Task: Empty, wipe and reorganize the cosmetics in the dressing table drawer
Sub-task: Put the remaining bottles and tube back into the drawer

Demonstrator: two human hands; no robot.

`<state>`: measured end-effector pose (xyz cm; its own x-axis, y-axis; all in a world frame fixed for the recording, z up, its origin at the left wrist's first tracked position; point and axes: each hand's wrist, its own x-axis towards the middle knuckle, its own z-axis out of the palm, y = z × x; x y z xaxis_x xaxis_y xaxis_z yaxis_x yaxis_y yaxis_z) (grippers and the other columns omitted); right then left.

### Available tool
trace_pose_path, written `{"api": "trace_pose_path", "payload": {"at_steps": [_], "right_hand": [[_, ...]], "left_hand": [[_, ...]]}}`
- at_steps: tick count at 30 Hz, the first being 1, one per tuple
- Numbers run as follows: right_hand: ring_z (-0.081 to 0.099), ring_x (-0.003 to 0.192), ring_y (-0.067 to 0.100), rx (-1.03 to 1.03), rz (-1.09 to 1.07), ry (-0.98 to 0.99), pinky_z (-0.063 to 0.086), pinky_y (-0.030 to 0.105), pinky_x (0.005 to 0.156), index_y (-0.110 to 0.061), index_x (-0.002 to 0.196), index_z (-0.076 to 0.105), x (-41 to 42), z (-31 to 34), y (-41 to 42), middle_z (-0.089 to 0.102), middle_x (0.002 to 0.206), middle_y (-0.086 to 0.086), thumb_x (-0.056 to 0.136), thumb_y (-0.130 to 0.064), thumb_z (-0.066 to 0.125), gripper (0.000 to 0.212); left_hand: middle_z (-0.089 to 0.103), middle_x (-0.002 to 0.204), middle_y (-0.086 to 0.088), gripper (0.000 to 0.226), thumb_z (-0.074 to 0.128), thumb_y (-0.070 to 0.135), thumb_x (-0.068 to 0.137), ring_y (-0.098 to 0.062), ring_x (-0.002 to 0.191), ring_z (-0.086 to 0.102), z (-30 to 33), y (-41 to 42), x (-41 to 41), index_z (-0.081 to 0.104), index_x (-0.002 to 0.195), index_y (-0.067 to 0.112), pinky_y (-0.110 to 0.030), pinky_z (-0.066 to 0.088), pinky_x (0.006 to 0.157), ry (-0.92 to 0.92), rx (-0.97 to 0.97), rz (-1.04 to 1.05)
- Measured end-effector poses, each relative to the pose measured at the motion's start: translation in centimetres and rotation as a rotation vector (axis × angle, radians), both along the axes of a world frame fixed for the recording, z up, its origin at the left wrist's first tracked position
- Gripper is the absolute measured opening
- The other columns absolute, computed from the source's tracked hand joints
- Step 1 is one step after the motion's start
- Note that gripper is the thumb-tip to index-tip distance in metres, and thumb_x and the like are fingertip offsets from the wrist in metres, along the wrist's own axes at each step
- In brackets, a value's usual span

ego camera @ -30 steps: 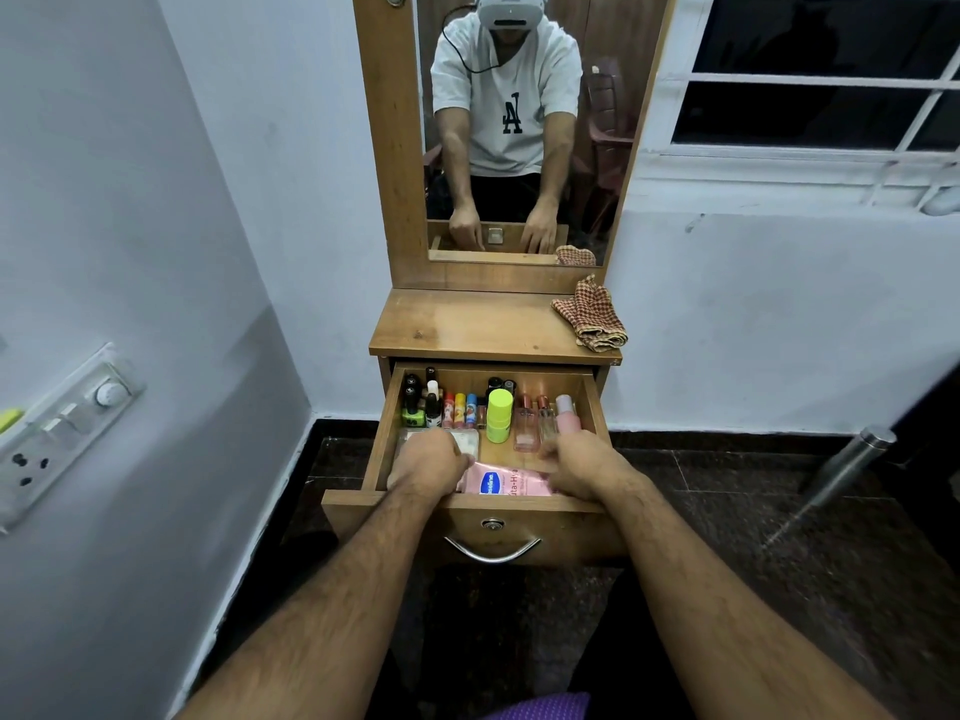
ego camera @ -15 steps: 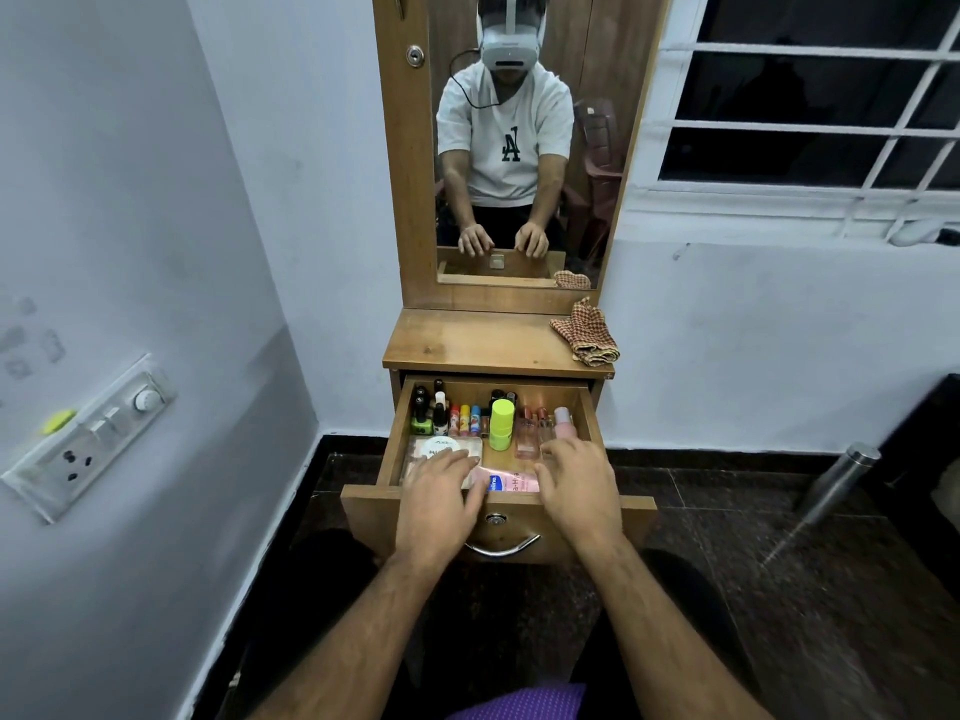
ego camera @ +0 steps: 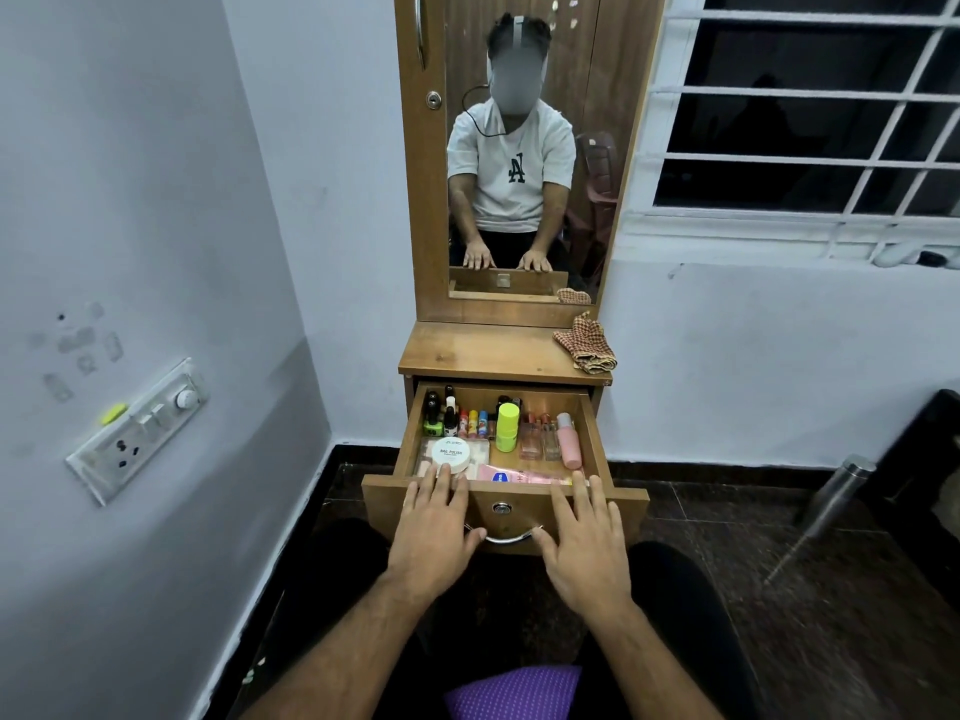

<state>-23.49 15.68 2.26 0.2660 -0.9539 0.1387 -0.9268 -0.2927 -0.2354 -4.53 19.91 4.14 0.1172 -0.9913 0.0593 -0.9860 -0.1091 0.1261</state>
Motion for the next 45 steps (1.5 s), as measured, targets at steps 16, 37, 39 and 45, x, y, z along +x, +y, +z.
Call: {"api": "trace_pose_path", "payload": {"at_steps": [16,37,39,45], "right_hand": [[-0.027,0.147,0.026,0.033,0.034,0.142,-0.014,0.051,0.115,-0.031,0.158,0.0,-0.2,-0.8,-1.6,-0.022,0.163,0.004,0.099,-0.058,0.038,0.075],[-0.024,0.149,0.024,0.083,0.078,0.103,-0.005,0.05,0.121,-0.03,0.158,-0.006,1.3,0.2,-9.5,-0.022,0.164,0.002,0.096,-0.056,0.048,0.086],[-0.023,0.15,0.024,0.085,0.074,0.104,-0.003,0.049,0.122,-0.029,0.158,-0.003,1.6,0.5,-10.5,-0.02,0.164,0.003,0.096,-0.055,0.048,0.085],[-0.005,0.153,0.031,-0.08,-0.132,0.023,0.011,0.046,0.122,-0.023,0.156,0.023,2.5,-0.1,-10.9,0.0,0.166,0.013,0.093,-0.051,0.055,0.076]], "left_hand": [[-0.019,0.163,-0.011,0.098,0.057,0.054,0.092,-0.033,0.15,-0.016,-1.3,0.3,0.4,-0.011,0.155,0.024,-0.049,0.001,0.123,-0.064,0.036,0.088],[-0.02,0.162,-0.011,0.105,0.061,0.055,0.088,-0.033,0.148,-0.021,-1.7,-7.7,2.5,-0.014,0.155,0.024,-0.052,0.0,0.122,-0.041,0.042,0.081],[-0.021,0.162,-0.012,0.106,0.061,0.055,0.088,-0.033,0.148,-0.021,-1.8,-8.9,2.7,-0.014,0.155,0.023,-0.052,0.0,0.122,-0.044,0.039,0.085],[-0.024,0.161,-0.012,0.107,0.061,0.056,0.088,-0.034,0.148,-0.022,-2.1,-12.1,3.3,-0.015,0.155,0.023,-0.052,-0.001,0.12,-0.04,0.031,0.095]]}}
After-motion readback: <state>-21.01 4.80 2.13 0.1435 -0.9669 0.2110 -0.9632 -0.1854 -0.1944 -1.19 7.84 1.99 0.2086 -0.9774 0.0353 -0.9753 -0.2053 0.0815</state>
